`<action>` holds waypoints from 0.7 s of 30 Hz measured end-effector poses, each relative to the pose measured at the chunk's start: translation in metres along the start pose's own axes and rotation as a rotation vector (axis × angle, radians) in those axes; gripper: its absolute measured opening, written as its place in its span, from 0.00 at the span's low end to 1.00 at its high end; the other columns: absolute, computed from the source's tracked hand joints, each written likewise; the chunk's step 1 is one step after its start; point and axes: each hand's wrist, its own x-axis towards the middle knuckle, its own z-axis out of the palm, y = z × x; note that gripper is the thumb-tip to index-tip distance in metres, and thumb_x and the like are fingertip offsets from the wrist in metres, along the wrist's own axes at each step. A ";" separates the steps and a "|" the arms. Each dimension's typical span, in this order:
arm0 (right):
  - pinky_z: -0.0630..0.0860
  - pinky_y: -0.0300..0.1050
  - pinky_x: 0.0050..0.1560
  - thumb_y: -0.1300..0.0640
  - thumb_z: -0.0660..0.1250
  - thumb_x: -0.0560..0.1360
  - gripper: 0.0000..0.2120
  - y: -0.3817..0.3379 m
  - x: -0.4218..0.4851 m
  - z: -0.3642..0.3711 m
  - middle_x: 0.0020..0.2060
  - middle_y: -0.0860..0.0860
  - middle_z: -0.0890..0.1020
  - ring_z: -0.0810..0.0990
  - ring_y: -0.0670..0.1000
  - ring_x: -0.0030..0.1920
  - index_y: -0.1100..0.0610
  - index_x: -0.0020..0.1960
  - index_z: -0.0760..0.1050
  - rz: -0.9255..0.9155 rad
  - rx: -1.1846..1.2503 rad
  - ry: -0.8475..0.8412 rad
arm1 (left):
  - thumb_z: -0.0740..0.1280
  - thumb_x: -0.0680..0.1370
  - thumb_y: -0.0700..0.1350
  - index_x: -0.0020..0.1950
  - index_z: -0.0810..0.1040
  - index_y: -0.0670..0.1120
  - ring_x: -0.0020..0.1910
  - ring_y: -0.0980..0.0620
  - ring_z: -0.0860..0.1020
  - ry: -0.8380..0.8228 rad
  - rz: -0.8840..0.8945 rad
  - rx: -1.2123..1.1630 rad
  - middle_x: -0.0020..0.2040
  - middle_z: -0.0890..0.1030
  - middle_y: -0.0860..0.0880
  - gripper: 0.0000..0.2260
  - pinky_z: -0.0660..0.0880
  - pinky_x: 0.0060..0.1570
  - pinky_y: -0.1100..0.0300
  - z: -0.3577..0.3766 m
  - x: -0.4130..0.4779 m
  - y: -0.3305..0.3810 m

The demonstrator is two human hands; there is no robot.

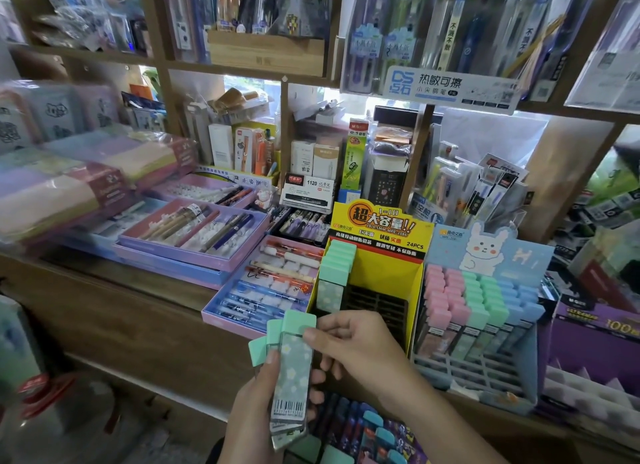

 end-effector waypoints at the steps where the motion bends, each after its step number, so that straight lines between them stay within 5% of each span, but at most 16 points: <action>1: 0.74 0.39 0.30 0.52 0.77 0.75 0.06 0.000 0.000 0.000 0.38 0.53 0.87 0.81 0.46 0.32 0.55 0.48 0.86 0.009 0.003 -0.006 | 0.67 0.66 0.68 0.51 0.86 0.38 0.36 0.41 0.80 -0.002 -0.001 0.019 0.44 0.83 0.32 0.34 0.75 0.37 0.52 0.000 0.000 0.000; 15: 0.78 0.43 0.34 0.60 0.73 0.77 0.05 -0.018 0.009 -0.026 0.40 0.62 0.86 0.81 0.53 0.35 0.61 0.52 0.81 -0.114 0.150 0.166 | 0.63 0.71 0.60 0.58 0.82 0.38 0.41 0.39 0.86 -0.022 0.012 -0.031 0.51 0.85 0.33 0.29 0.81 0.32 0.55 0.005 -0.003 -0.002; 21: 0.82 0.41 0.36 0.63 0.73 0.77 0.03 -0.030 0.013 -0.037 0.38 0.57 0.84 0.84 0.53 0.35 0.59 0.49 0.80 -0.267 0.110 0.309 | 0.66 0.70 0.60 0.52 0.85 0.38 0.38 0.42 0.84 0.016 0.038 -0.042 0.51 0.84 0.32 0.27 0.80 0.30 0.54 0.005 -0.006 0.001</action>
